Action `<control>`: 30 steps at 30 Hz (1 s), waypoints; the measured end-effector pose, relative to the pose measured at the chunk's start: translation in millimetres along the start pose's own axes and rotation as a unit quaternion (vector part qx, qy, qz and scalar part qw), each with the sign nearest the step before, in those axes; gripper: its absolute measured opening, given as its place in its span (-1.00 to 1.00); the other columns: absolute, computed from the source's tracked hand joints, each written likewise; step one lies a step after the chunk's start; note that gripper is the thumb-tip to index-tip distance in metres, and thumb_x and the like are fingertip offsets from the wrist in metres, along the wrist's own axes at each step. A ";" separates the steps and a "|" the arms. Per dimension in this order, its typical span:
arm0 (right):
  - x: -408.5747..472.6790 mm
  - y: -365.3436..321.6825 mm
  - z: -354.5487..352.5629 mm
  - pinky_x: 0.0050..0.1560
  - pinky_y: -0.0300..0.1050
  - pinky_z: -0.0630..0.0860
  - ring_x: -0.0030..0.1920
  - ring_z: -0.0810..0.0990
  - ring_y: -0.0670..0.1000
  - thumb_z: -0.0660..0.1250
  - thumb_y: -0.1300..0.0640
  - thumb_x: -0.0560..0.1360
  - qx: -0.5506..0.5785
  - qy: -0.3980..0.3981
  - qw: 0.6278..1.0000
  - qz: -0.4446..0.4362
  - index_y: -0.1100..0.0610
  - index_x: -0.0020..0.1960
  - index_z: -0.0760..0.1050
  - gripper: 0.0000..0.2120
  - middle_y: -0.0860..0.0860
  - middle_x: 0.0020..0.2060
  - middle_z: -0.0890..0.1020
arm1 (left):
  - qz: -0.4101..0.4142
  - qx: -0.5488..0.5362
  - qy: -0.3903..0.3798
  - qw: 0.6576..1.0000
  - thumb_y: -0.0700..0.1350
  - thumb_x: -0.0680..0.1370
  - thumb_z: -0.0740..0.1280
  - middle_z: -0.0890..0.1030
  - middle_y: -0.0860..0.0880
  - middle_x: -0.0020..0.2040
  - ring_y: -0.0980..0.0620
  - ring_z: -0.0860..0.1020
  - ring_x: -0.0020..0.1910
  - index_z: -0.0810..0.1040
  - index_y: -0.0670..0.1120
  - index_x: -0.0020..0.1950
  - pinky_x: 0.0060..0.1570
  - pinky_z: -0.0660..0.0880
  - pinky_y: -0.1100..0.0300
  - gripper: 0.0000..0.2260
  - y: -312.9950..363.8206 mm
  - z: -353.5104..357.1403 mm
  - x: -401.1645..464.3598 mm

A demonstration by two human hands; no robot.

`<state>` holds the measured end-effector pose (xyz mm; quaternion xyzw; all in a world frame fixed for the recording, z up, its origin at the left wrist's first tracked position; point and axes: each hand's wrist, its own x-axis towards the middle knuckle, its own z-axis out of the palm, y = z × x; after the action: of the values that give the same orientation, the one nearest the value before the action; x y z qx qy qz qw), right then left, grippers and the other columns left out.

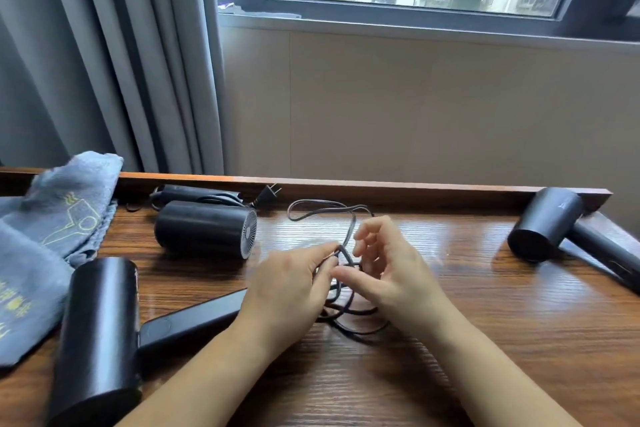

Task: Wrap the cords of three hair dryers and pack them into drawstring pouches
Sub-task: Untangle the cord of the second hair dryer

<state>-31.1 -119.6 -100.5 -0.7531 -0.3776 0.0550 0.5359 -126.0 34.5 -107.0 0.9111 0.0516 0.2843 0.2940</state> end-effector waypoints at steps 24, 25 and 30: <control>7.8 13.6 -17.1 -0.05 0.02 0.47 -0.21 0.59 0.09 0.20 0.21 0.65 -0.077 -0.027 0.996 0.041 -0.15 0.05 0.50 -0.74 -0.05 -0.27 0.66 | -0.238 -0.473 0.084 0.844 0.09 0.63 0.18 0.06 -0.06 -0.42 0.01 0.06 -0.43 0.10 -0.05 -0.34 -0.43 0.05 0.16 -0.56 16.0 -26.3 16.0; 7.4 13.3 -17.3 0.01 0.04 0.49 -0.17 0.61 0.09 0.20 0.22 0.65 -0.077 -0.042 0.995 0.040 -0.18 0.06 0.52 -0.71 -0.09 -0.24 0.67 | -0.228 -0.454 0.081 0.857 0.07 0.62 0.20 0.09 -0.04 -0.45 0.03 0.07 -0.44 0.13 -0.04 -0.38 -0.44 0.07 0.18 -0.55 16.5 -26.7 15.9; 6.2 7.8 -18.3 0.10 -0.15 0.48 0.09 0.57 -0.07 0.23 0.17 0.51 -0.102 -0.104 0.989 -0.001 -0.10 0.00 0.61 -0.75 -0.16 -0.05 0.62 | -0.206 -0.423 0.101 0.876 -0.03 0.68 0.14 0.22 -0.03 -0.45 0.01 0.18 -0.40 0.25 -0.10 -0.36 -0.32 0.20 0.08 -0.59 14.5 -23.3 16.8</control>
<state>-13.8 -130.9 -97.5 -0.7933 -0.4360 0.0936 0.4144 -125.9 38.8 -75.1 0.6348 0.1425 0.3026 0.6966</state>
